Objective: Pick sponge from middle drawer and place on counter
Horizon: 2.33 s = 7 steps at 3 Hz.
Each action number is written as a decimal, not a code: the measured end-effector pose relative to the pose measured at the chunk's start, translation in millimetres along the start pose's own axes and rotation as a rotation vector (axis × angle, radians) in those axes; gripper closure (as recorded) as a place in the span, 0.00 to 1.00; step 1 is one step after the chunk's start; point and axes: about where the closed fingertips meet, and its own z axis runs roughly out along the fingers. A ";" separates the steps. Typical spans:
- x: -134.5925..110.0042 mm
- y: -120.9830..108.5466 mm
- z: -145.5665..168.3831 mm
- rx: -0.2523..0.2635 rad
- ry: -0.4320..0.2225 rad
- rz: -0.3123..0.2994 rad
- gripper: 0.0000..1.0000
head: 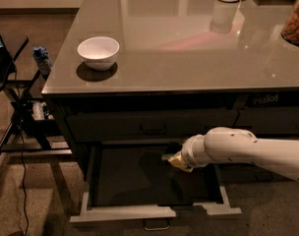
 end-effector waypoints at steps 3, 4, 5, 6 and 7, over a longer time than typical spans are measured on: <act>-13.5 -5.9 -84.9 0.145 0.022 0.025 1.00; -26.6 -10.5 -126.9 0.214 0.022 0.019 1.00; -26.8 -10.4 -127.0 0.214 0.022 0.018 1.00; -39.3 -12.5 -144.1 0.209 0.005 0.007 1.00; -64.9 -14.1 -184.7 0.227 -0.032 -0.018 1.00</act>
Offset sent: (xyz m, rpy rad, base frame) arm -0.0275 -0.0300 0.0871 -0.0762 -0.0865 -0.1313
